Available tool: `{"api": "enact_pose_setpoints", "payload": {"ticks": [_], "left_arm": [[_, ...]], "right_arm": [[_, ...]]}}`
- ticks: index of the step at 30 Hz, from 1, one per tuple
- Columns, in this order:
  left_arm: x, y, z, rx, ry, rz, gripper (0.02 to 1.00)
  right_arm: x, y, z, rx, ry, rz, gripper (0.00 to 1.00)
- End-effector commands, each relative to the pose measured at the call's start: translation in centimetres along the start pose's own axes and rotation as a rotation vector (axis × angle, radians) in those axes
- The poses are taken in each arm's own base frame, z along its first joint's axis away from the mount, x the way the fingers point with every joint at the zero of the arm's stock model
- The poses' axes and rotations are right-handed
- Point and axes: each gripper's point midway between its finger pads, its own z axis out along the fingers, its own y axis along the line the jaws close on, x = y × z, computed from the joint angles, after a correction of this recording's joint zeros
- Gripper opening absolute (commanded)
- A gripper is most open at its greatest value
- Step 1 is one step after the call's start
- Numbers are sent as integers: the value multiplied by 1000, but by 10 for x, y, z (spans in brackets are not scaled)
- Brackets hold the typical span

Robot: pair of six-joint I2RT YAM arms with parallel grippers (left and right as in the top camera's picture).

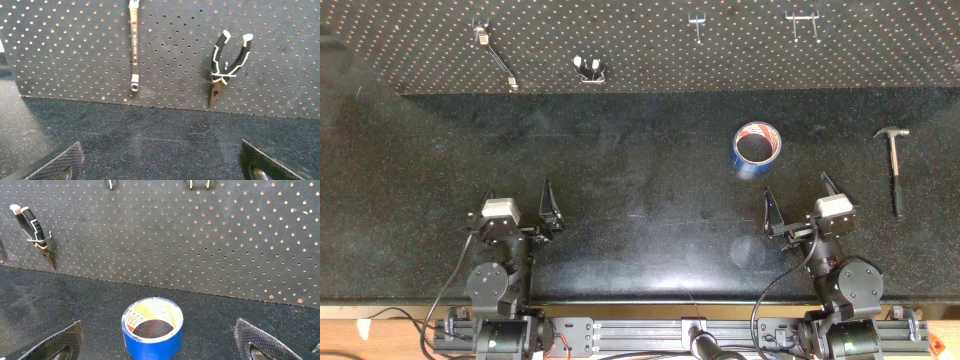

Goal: Place Tools Onto Pegboard

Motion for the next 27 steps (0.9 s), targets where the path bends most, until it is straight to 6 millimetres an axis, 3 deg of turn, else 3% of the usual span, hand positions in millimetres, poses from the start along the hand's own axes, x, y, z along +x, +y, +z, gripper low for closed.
{"api": "enact_pose_setpoints", "payload": {"ticks": [1,22,26,27], "left_arm": [[0,-8,-1,32,-1,29,996],[0,-8,-1,35,-1,29,996],[0,-8,-1,35,-1,29,996],[0,-8,-1,35,-1,29,996]], "right_arm": [[1,2,0,-6,-2,11,982],[1,2,0,-6,-2,11,982],[1,-5,0,33,0,35,982],[2,-13,-1,78,2,108,982]]}}
